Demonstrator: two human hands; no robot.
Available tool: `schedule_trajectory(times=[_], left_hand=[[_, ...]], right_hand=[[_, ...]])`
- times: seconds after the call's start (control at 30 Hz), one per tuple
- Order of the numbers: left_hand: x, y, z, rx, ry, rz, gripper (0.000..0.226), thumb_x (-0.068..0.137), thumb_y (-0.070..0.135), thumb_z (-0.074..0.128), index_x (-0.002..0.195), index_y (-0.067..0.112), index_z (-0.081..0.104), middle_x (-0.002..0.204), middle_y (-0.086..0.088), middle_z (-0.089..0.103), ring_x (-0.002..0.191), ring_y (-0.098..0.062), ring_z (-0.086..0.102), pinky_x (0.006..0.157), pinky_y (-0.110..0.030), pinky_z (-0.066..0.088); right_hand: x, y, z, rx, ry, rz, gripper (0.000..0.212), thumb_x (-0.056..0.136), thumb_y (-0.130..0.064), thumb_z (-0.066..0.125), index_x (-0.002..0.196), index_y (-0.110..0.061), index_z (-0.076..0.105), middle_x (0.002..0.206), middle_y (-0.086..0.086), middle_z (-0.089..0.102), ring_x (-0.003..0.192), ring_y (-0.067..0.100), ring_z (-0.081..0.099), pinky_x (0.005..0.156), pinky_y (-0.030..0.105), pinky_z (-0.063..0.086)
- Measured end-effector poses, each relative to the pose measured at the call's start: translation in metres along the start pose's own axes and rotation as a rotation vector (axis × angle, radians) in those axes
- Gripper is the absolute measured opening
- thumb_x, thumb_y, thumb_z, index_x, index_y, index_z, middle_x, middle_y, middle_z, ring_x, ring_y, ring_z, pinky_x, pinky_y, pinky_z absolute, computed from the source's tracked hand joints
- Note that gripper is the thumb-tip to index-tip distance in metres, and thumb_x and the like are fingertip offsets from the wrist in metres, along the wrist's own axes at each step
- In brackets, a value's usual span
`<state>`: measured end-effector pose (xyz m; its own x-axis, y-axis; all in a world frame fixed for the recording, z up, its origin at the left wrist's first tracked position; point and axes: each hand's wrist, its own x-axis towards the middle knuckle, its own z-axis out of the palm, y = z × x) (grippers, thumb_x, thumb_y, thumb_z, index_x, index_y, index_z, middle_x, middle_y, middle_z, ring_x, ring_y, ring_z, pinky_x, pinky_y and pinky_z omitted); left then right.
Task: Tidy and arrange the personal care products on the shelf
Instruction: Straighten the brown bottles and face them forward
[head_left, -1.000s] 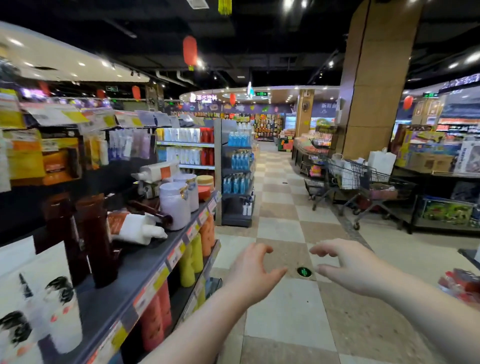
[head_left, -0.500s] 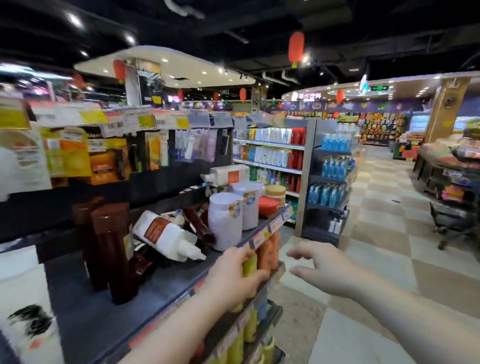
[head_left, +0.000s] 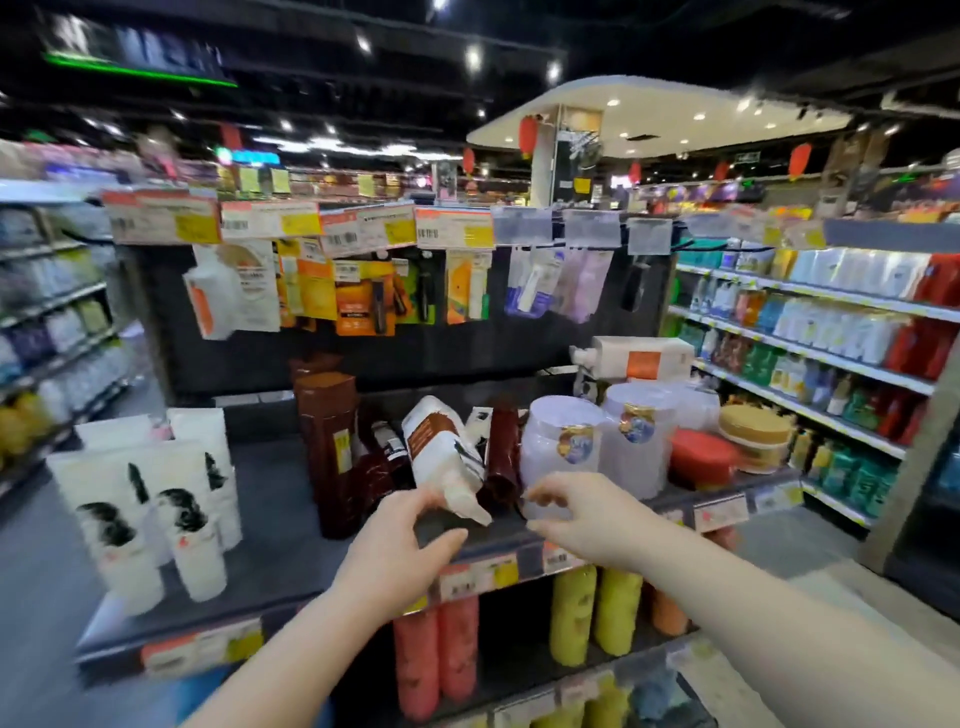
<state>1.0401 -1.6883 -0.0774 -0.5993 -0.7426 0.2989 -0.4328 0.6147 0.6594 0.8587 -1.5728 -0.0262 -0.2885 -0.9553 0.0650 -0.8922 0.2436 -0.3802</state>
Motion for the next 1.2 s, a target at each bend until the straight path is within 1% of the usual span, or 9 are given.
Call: schedule_trajectory(times=[0.13,0.3,0.43,0.6,0.7,0.93,1.0,1.1,1.2], left_hand=[[-0.011,-0.016,-0.018,0.035,0.095,-0.116,0.047,0.08,0.042,0.064,0.122,0.025,0.052,0.116,0.011,0.048,0.108,-0.004,0.047,0.092,-0.019,0.035],[0.01,-0.018,-0.03,-0.017,0.16,-0.065,0.047,0.078,0.044,0.064,0.12,0.027,0.053,0.108,0.019,0.045,0.1,0.002,0.042,0.088,-0.017,0.034],[0.046,-0.013,-0.024,-0.024,0.103,0.001,0.047,0.079,0.046,0.061,0.121,0.03,0.051,0.115,0.017,0.048,0.101,0.0,0.043,0.086,-0.018,0.033],[0.084,-0.009,-0.007,-0.029,0.02,0.034,0.05,0.079,0.048,0.059,0.123,0.026,0.05,0.126,0.009,0.05,0.117,-0.01,0.046,0.092,-0.024,0.037],[0.103,-0.004,0.006,-0.02,0.023,0.035,0.046,0.08,0.046,0.061,0.12,0.025,0.052,0.124,0.009,0.052,0.117,-0.011,0.047,0.089,-0.023,0.036],[0.136,0.002,0.015,-0.024,0.086,-0.009,0.047,0.079,0.044,0.062,0.121,0.025,0.053,0.115,0.009,0.055,0.104,-0.007,0.052,0.087,-0.024,0.042],[0.142,0.002,0.016,-0.013,0.116,-0.025,0.042,0.079,0.042,0.063,0.116,0.021,0.056,0.105,0.009,0.054,0.097,-0.007,0.053,0.081,-0.023,0.043],[0.15,0.003,0.017,0.024,0.144,-0.029,0.037,0.08,0.04,0.061,0.11,0.019,0.056,0.098,0.01,0.053,0.093,-0.009,0.054,0.075,-0.023,0.042],[0.155,0.003,0.02,0.039,0.137,-0.069,0.038,0.077,0.043,0.061,0.108,0.023,0.056,0.103,0.008,0.056,0.096,-0.011,0.055,0.082,-0.033,0.049]], right_hand=[[0.035,-0.02,0.007,0.021,-0.001,-0.114,0.034,0.087,-0.032,0.055,0.12,-0.026,0.059,0.122,-0.002,0.062,0.11,0.018,0.057,0.093,0.035,0.048],[0.084,-0.04,-0.005,-0.054,0.065,-0.143,0.028,0.088,-0.032,0.052,0.114,-0.027,0.061,0.116,-0.002,0.063,0.103,0.019,0.057,0.084,0.031,0.047],[0.113,-0.038,-0.021,-0.096,0.128,-0.094,0.027,0.086,-0.032,0.055,0.111,-0.026,0.064,0.113,-0.003,0.065,0.103,0.018,0.058,0.087,0.032,0.048],[0.141,-0.015,-0.042,-0.122,0.172,0.025,0.026,0.085,-0.03,0.06,0.11,-0.023,0.064,0.111,-0.002,0.065,0.094,0.015,0.058,0.079,0.026,0.046],[0.157,-0.001,-0.051,-0.156,0.09,0.111,0.027,0.083,-0.031,0.062,0.109,-0.022,0.064,0.109,-0.001,0.065,0.091,0.016,0.057,0.077,0.027,0.046],[0.205,0.014,-0.066,-0.316,-0.089,0.153,0.04,0.087,-0.034,0.061,0.118,-0.008,0.062,0.122,0.009,0.061,0.112,0.024,0.056,0.088,0.028,0.044],[0.218,0.016,-0.06,-0.355,-0.191,0.175,0.046,0.088,-0.037,0.059,0.121,-0.005,0.059,0.122,0.012,0.061,0.107,0.025,0.058,0.083,0.029,0.047],[0.237,0.02,-0.049,-0.345,-0.343,0.214,0.052,0.089,-0.045,0.054,0.122,-0.005,0.056,0.106,0.009,0.067,0.077,0.019,0.058,0.05,0.02,0.044],[0.257,0.028,-0.037,-0.188,-0.47,0.311,0.063,0.089,-0.051,0.052,0.131,-0.005,0.046,0.109,0.011,0.061,0.083,0.022,0.057,0.063,0.027,0.05]])
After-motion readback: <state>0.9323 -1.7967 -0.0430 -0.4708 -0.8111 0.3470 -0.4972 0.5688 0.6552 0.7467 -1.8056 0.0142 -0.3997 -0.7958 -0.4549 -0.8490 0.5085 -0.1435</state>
